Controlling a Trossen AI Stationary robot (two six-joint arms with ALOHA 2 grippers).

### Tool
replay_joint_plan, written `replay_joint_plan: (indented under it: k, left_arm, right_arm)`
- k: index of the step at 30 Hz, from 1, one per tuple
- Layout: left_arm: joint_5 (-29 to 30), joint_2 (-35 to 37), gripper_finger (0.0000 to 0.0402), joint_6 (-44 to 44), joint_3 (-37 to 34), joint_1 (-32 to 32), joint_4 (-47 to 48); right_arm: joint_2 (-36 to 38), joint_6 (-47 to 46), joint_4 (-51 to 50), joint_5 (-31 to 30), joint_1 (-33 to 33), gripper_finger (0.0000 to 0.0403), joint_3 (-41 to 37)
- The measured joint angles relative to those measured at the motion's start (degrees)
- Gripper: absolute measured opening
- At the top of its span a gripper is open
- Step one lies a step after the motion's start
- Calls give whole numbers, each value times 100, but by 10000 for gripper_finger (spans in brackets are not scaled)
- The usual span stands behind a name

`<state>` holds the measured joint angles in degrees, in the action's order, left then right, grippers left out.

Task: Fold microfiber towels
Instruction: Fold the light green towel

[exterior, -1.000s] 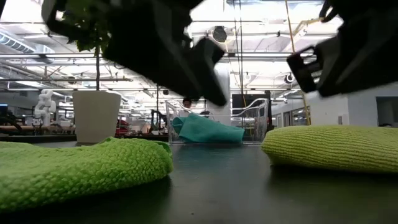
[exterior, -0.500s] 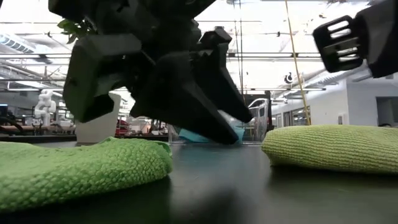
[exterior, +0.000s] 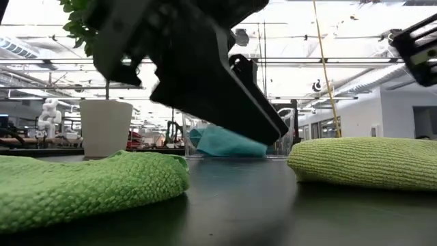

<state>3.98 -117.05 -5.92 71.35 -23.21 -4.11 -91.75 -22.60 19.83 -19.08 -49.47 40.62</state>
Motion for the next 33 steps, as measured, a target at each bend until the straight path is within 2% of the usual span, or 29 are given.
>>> replay_joint_plan:
  k: [3, 8, 11, 15, 23, 33]
  left_arm:
    - [596, 0, 283, -632, 0, -206, 85]
    - [1926, 0, 276, -1855, -2, -673, 210]
    - [2268, 0, 273, -2441, -2, -866, 82]
    - [2283, 0, 273, -2676, -2, -945, -69]
    - [1803, -192, 273, -3267, 12, -886, -339]
    - [2009, -525, 273, -3646, 26, -794, -807]
  right_arm:
    - [-78, 247, -3, -309, -216, 178, 2]
    - [-283, 374, 6, -538, -398, 178, 2]
    - [-375, 249, -51, -677, -365, 178, 2]
    - [-384, 83, -420, -957, -231, 178, 2]
    - [-375, -416, -872, -1042, 151, 178, 2]
    - [-375, -480, -1019, -965, 868, 178, -74]
